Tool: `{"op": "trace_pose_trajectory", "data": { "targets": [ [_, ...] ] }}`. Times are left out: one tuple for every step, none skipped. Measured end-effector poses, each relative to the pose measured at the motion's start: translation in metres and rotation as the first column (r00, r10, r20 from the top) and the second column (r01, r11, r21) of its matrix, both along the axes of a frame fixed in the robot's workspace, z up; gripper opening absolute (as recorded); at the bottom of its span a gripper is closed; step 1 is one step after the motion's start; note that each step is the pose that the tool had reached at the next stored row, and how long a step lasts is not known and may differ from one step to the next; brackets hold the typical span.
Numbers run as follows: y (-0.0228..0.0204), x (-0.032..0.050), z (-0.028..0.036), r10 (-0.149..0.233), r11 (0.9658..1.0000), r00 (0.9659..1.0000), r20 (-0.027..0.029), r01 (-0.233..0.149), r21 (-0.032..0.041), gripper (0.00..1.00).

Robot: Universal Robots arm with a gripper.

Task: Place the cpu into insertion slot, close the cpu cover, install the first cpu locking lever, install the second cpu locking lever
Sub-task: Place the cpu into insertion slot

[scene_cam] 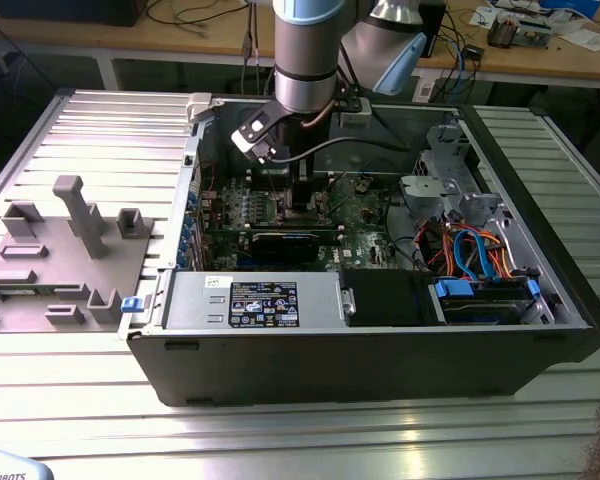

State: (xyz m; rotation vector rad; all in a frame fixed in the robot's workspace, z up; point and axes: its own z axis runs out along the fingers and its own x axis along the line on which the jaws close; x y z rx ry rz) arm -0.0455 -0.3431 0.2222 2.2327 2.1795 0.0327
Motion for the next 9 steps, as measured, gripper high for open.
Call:
{"op": "trace_pose_trajectory", "data": {
  "targets": [
    [0.0, 0.0, -0.0006, 0.0, 1.0, 1.0, 0.0, 0.0, 0.0, 0.54],
    [0.0, 0.0, -0.0014, 0.0, 1.0, 1.0, 0.0, 0.0, 0.0, 0.54],
    [0.0, 0.0, -0.0021, 0.0, 1.0, 1.0, 0.0, 0.0, 0.0, 0.54],
    [0.0, 0.0, -0.0024, 0.0, 1.0, 1.0, 0.0, 0.0, 0.0, 0.54],
    [0.0, 0.0, -0.0028, 0.0, 1.0, 1.0, 0.0, 0.0, -0.0001, 0.54],
    [0.0, 0.0, -0.0031, 0.0, 1.0, 1.0, 0.0, 0.0, 0.0, 0.54],
    [0.0, 0.0, -0.0034, 0.0, 1.0, 1.0, 0.0, 0.0, 0.0, 0.54],
    [0.0, 0.0, -0.0039, 0.0, 1.0, 1.0, 0.0, 0.0, 0.0, 0.54],
    [0.0, 0.0, -0.0043, 0.0, 1.0, 1.0, 0.0, 0.0, 0.0, 0.54]
  ]
}}
